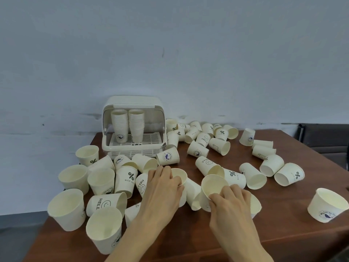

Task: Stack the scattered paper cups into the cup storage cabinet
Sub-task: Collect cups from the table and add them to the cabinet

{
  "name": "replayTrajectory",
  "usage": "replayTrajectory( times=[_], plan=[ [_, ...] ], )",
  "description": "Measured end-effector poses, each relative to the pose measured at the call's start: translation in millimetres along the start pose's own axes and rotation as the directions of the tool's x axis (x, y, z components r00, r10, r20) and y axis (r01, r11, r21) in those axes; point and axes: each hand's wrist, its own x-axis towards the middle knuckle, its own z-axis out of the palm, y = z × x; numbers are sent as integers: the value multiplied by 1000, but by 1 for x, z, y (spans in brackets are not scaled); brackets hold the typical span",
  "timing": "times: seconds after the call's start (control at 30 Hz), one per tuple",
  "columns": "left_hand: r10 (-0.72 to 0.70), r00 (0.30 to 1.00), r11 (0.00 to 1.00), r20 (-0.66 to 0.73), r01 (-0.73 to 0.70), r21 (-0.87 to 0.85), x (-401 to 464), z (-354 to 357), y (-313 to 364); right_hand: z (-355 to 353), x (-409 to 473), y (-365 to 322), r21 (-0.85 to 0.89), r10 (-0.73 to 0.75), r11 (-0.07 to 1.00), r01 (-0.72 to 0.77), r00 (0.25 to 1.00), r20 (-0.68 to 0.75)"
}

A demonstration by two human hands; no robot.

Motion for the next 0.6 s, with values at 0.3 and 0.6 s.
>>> replayTrajectory(
  times=[0.3,0.6],
  plan=[
    [-25,998,999,-65,28,38,5,-7,-18,-5,20,-16,58,42,998,-34,989,-139],
    [-85,991,996,-105,89,30,16,-18,-46,19,61,-57,131,-75,986,104,974,-213]
  ],
)
